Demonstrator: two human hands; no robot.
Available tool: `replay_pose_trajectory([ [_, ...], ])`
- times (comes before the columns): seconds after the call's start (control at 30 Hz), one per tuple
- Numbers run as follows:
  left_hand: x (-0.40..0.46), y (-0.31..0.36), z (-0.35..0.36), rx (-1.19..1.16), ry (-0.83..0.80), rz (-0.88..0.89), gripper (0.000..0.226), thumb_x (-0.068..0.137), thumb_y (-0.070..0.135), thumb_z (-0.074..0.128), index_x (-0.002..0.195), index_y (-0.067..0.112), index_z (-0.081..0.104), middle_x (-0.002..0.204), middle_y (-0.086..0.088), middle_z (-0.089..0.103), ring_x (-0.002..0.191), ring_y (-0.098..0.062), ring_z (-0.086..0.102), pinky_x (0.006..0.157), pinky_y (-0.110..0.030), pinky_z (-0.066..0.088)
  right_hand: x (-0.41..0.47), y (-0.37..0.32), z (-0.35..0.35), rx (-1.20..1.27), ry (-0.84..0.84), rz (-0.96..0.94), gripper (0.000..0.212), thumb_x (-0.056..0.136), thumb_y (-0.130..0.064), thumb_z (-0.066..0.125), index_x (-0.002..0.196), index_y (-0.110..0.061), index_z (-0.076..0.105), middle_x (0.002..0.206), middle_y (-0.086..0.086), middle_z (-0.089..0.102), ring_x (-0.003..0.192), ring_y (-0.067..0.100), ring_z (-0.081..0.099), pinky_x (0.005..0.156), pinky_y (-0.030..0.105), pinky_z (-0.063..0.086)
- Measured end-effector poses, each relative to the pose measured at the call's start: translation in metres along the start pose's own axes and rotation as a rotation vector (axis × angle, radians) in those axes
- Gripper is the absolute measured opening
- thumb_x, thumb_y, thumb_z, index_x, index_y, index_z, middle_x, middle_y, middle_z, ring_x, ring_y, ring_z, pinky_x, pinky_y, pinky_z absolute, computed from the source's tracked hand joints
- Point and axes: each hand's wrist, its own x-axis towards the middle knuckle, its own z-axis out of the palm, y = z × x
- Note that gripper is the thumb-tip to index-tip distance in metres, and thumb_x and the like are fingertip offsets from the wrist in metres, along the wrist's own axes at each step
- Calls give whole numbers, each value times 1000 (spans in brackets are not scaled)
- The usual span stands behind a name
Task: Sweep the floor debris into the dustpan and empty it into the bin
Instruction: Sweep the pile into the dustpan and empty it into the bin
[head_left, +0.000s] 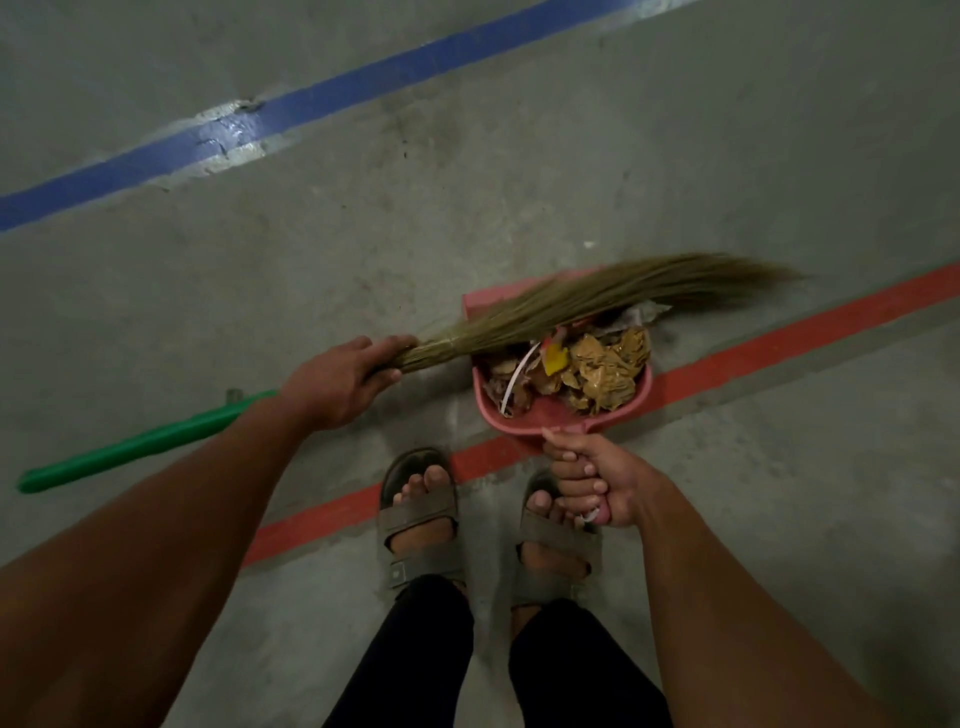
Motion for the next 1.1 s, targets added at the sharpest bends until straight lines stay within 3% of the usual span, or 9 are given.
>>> replay_pose_trajectory([
  [0.13,-6,9,4,-24,133,-42,50,103,49,48,151,52,32,102,1,49,87,-26,58,76,-43,53,1,3,8,-14,-44,-6,57,79,-28,90,66,-19,35,43,-5,25,29,7,23,31,21,28],
  [0.3,-4,7,-5,-94,253,-71,46,106,43,48,150,45,38,100,-3,50,88,-32,58,79,-41,49,0,-9,20,-117,-40,36,73,85,-29,83,68,-22,13,47,-1,9,31,13,17,36,26,40],
  [0.5,0,-31,-37,-137,308,-148,44,106,34,50,149,42,41,111,-17,61,102,-38,60,94,-41,45,17,-29,30,-245,-54,80,76,83,-34,85,72,-22,11,45,-3,15,33,10,14,36,24,17],
  [0.63,0,-54,-59,-88,281,-163,42,106,37,49,146,48,40,106,-14,58,95,-37,59,89,-44,47,28,-48,50,-252,-52,35,73,81,-29,85,76,-23,12,42,-6,27,31,7,19,35,22,17],
  [0.8,8,-76,-78,-101,367,-226,43,106,37,50,146,48,41,105,-13,58,96,-40,59,90,-46,48,43,-64,60,-302,-27,34,74,82,-31,85,75,-22,12,45,-5,19,32,8,17,34,23,21],
  [0.87,12,-82,-84,-129,419,-261,42,106,36,50,146,47,42,106,-16,59,99,-42,59,93,-47,48,45,-68,63,-299,-16,28,64,87,-29,80,72,-22,18,44,-6,23,32,8,18,35,23,18],
  [0.93,16,-90,-91,-155,481,-299,43,106,38,49,147,48,41,110,-19,61,102,-43,59,95,-47,48,46,-74,65,-295,-3,35,58,92,-27,74,68,-22,21,44,-6,22,31,7,19,36,23,17],
  [1.03,28,-103,-102,-156,544,-403,45,105,41,46,149,49,37,124,-23,61,112,-44,59,100,-50,48,47,-81,63,-290,1,76,68,87,-27,80,72,-23,14,46,-5,17,31,7,20,32,21,26],
  [1.1,36,-109,-109,-114,544,-486,45,105,43,42,149,49,35,127,-23,60,114,-44,58,99,-52,49,48,-85,60,-270,10,102,65,86,-26,80,68,-23,18,44,-6,21,30,7,21,31,21,28],
])
